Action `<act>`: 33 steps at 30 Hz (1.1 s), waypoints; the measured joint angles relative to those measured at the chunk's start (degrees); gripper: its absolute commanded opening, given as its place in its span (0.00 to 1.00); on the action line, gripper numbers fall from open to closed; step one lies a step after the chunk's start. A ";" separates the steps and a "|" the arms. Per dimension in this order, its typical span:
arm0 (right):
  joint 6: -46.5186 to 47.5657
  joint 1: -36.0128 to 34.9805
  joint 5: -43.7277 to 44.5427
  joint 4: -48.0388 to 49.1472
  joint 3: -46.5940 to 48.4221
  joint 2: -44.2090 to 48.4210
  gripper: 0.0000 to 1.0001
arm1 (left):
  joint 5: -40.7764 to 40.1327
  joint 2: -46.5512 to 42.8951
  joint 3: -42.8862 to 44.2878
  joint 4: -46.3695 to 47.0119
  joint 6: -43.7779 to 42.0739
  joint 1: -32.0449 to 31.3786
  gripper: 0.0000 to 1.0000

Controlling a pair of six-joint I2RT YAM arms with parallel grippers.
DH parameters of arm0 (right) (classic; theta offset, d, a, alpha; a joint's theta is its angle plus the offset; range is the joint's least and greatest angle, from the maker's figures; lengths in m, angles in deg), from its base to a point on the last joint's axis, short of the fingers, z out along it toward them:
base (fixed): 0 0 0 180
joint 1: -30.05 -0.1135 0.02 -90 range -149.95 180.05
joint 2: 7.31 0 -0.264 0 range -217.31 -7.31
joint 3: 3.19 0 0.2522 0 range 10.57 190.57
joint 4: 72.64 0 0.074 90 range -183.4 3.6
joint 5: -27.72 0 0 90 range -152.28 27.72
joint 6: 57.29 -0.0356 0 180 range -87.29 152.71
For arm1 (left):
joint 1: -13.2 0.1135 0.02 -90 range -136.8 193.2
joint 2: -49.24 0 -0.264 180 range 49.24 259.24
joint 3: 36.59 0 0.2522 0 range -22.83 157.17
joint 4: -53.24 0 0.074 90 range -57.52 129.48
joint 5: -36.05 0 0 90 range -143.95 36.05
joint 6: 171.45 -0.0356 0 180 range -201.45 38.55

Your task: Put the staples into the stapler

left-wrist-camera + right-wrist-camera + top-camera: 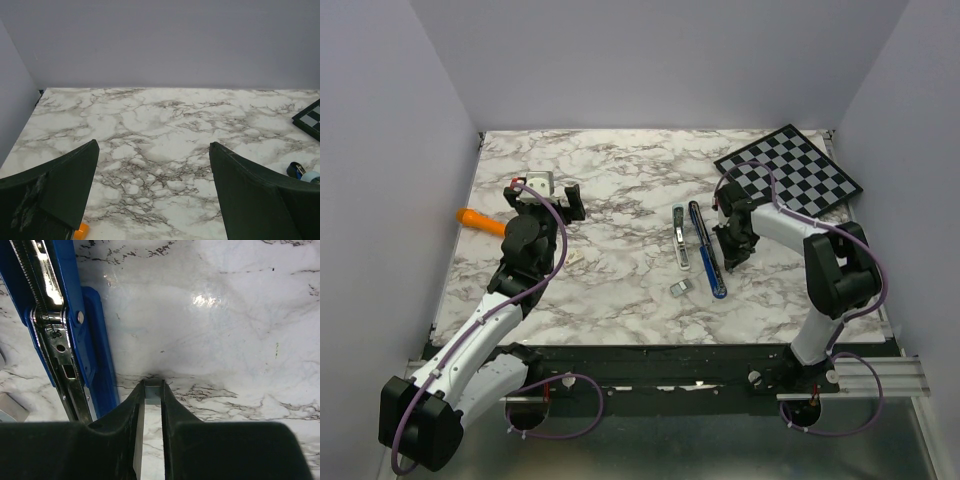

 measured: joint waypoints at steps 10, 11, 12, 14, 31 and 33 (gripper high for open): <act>-1.25 0.00 0.59 0.11 -0.94 7.32 0.22 | 0.09 0.02 0.00 0.00 0.02 0.00 0.99; -1.51 -0.09 0.63 0.13 -0.92 8.74 0.22 | 0.09 0.02 0.00 0.00 0.02 0.00 0.99; -1.75 -0.13 0.68 0.13 -0.92 10.14 0.22 | 0.11 0.02 0.00 0.00 0.02 0.00 0.99; -2.25 -0.52 0.68 0.20 -0.90 12.72 0.23 | 0.11 0.02 0.00 -0.02 0.02 0.00 0.99; -8.85 -12.28 4.46 6.36 -3.45 16.98 0.24 | 0.35 0.00 0.00 -0.02 0.66 0.00 0.99; -9.55 -12.28 5.29 6.78 -4.61 16.63 0.24 | 0.35 -0.09 0.00 -0.02 0.66 0.00 0.99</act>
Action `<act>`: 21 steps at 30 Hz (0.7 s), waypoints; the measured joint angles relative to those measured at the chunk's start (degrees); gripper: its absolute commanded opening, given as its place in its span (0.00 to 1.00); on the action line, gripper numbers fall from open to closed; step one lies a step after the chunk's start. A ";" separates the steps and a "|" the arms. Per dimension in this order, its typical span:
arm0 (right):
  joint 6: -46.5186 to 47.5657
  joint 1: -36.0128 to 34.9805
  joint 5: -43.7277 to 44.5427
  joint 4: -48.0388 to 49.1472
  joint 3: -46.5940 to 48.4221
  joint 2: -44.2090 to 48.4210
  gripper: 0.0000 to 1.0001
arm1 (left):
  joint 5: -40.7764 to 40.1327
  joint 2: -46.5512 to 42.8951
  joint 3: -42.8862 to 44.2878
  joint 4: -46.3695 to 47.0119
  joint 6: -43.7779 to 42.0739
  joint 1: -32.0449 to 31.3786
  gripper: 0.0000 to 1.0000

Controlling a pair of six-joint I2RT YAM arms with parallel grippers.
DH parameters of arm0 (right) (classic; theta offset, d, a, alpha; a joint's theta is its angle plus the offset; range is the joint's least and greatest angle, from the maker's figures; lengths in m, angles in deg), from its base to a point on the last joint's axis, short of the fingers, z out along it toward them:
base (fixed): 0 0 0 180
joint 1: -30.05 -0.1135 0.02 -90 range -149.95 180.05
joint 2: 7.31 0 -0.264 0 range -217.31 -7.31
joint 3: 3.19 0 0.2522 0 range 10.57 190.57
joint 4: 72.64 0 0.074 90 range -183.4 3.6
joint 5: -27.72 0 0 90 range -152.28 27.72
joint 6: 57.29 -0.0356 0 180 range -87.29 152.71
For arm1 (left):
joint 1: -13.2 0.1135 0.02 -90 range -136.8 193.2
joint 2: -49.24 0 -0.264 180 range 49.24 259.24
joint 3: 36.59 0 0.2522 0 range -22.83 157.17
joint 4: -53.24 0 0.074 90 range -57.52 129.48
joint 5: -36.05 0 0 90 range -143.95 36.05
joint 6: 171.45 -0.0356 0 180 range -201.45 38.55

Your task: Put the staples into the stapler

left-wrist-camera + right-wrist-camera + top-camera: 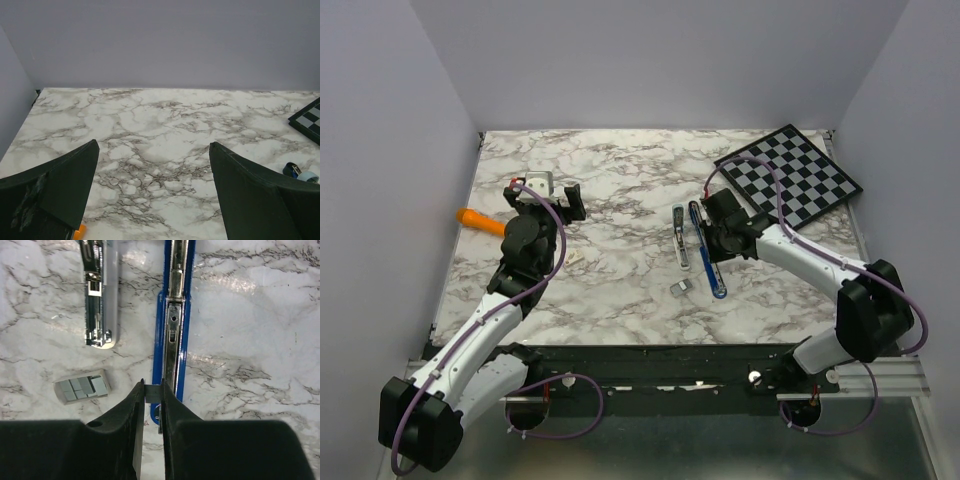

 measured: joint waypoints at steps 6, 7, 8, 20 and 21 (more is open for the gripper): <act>-1.05 0.02 2.40 0.66 -1.79 -1.03 0.24 | 0.00 -0.42 0.00 0.00 0.00 0.00 0.99; -1.09 0.02 2.56 0.74 -1.92 -1.14 0.24 | 0.00 -0.46 0.00 0.00 0.00 0.00 0.99; -1.16 0.02 2.75 0.87 -2.05 -1.22 0.24 | 0.00 -0.48 0.00 0.00 0.00 0.00 0.99; -1.14 0.02 3.41 1.57 -2.75 -2.69 0.24 | 0.00 -0.50 0.00 0.00 0.02 0.00 0.99; -1.14 0.02 3.43 1.60 -2.75 -2.78 0.24 | 0.00 -0.50 0.00 0.00 0.02 0.00 0.99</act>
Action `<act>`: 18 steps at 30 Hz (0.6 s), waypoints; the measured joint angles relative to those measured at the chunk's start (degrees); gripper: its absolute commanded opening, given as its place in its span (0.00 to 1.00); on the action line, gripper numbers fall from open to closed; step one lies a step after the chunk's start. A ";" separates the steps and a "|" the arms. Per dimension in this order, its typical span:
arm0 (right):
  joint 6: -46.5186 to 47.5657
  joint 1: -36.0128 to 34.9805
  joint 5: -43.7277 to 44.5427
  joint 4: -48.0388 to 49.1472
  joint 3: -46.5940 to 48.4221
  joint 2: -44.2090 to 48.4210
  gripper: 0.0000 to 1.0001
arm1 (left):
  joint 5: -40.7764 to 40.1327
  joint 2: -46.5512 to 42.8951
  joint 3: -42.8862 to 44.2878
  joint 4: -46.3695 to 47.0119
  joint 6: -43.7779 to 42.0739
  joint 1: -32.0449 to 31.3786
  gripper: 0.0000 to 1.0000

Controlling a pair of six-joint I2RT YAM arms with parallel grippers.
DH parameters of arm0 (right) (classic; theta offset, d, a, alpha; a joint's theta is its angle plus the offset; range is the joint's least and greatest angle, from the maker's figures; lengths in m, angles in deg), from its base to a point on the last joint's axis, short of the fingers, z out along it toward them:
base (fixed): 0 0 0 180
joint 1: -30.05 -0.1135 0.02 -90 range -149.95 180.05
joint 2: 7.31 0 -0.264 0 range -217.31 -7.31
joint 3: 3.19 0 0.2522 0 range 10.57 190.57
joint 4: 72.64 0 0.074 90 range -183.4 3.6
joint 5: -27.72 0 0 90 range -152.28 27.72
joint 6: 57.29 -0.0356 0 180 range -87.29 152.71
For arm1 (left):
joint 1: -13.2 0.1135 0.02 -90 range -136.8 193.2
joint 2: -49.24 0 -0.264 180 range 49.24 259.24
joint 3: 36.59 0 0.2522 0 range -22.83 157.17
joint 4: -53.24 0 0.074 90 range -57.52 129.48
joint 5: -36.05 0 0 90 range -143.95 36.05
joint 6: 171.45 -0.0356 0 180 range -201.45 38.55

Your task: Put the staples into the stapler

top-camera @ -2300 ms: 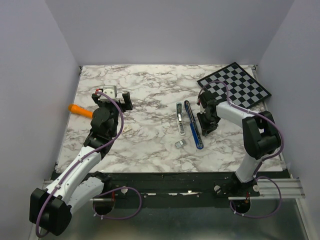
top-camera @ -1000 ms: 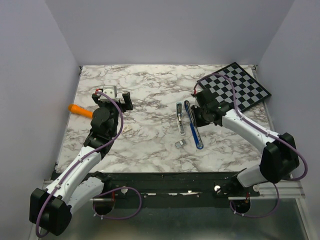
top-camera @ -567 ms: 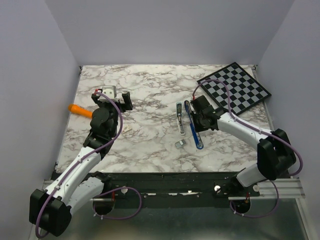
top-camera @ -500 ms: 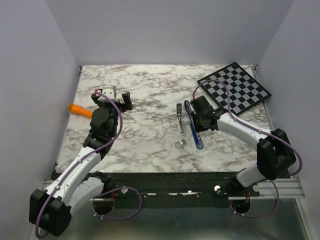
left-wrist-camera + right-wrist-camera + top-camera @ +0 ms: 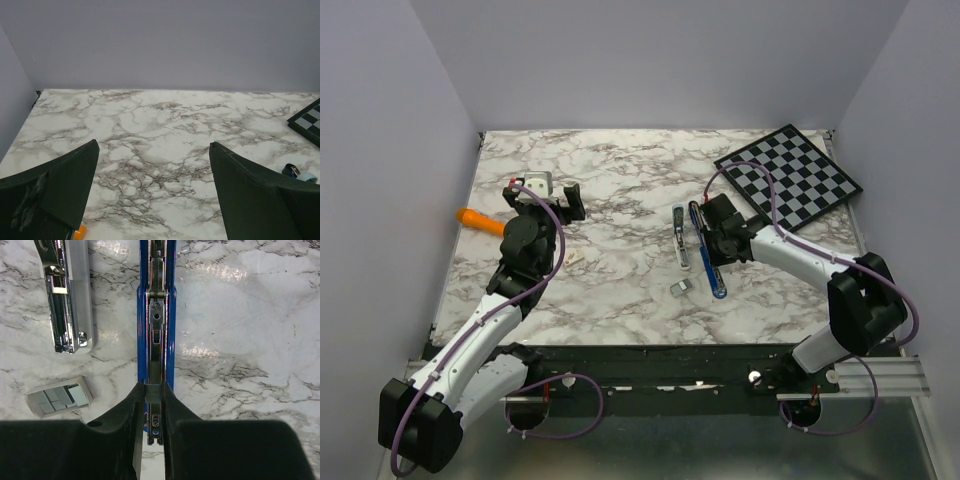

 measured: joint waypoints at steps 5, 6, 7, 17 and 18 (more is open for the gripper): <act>0.00 0.00 0.15 0.02 -0.04 -0.44 0.24 | 0.00 0.00 0.00 0.00 0.00 0.00 0.99; 0.00 0.00 0.17 0.07 -0.09 -0.48 0.24 | 0.00 0.00 0.00 0.00 0.00 0.00 0.99; 0.00 0.00 0.17 0.07 -0.09 -0.50 0.24 | 0.00 0.00 0.00 0.00 0.00 0.00 0.99; 0.13 0.00 0.17 0.26 -0.15 -1.27 0.24 | 0.00 0.00 0.00 -0.02 0.00 0.00 0.99; 0.13 0.00 0.17 0.35 -0.20 -1.27 0.24 | 0.00 0.00 0.00 -0.02 0.00 0.00 0.99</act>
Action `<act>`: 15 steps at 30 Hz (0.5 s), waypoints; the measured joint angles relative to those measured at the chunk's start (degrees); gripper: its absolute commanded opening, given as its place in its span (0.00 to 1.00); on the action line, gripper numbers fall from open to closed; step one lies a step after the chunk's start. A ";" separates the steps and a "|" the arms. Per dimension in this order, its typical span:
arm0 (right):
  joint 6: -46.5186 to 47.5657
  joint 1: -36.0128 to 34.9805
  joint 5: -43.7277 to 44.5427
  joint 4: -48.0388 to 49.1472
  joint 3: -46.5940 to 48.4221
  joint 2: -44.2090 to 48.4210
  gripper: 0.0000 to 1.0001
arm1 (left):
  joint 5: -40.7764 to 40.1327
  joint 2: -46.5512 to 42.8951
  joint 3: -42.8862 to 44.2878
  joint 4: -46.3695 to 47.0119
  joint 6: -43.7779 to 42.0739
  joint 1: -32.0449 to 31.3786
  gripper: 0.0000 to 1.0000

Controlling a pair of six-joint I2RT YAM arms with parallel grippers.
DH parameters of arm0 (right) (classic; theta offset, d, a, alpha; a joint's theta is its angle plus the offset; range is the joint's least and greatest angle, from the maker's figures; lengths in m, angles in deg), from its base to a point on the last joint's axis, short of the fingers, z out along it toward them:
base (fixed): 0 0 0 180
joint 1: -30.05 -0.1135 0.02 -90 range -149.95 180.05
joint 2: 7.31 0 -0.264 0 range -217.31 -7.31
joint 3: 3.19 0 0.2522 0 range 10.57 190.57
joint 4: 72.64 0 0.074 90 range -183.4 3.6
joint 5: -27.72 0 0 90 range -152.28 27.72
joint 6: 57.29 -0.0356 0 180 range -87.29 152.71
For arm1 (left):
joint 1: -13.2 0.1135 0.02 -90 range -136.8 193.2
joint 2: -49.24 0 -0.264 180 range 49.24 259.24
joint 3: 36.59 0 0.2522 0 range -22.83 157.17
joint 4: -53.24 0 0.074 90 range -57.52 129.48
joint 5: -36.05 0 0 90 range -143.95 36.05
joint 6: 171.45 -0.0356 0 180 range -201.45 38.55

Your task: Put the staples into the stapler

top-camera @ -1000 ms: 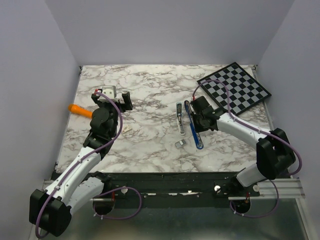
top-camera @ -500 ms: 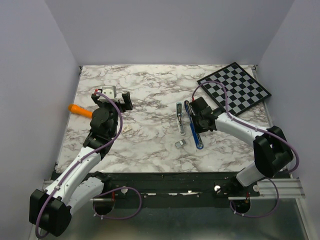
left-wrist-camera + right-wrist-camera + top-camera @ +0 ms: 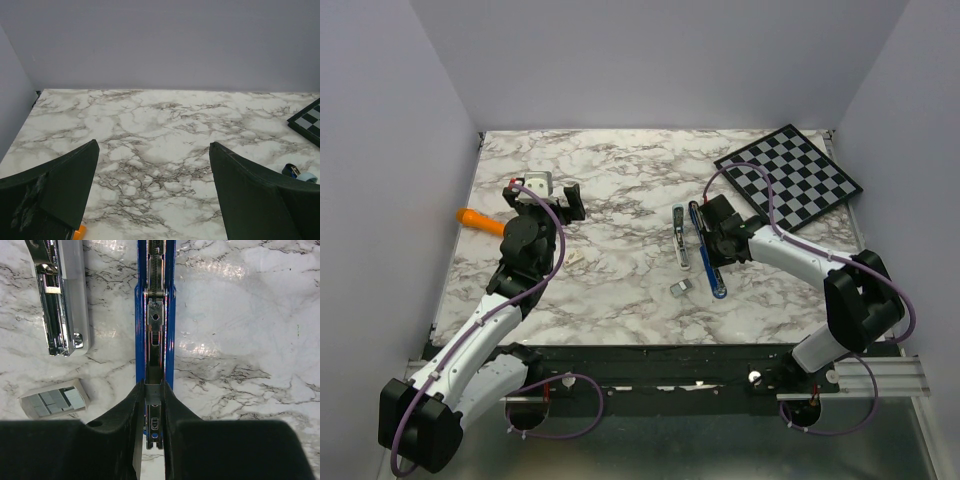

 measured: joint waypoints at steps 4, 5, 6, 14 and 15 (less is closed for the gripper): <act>0.00 0.00 0.00 0.09 -0.13 0.00 0.24 | 0.00 0.00 0.00 0.00 0.00 0.00 0.99; 0.00 0.00 0.02 0.15 -0.15 0.00 0.24 | 0.00 0.00 0.00 0.00 0.00 0.00 0.99; 0.00 0.00 0.09 0.24 -0.22 0.00 0.24 | 0.00 0.00 0.00 0.00 0.00 0.00 0.99; 0.04 0.00 0.66 0.44 -0.42 0.00 0.24 | 0.00 0.00 0.00 0.00 0.00 0.00 0.99; 0.09 0.00 0.70 0.46 -0.42 0.00 0.24 | 0.00 0.00 0.00 0.00 0.00 0.00 0.99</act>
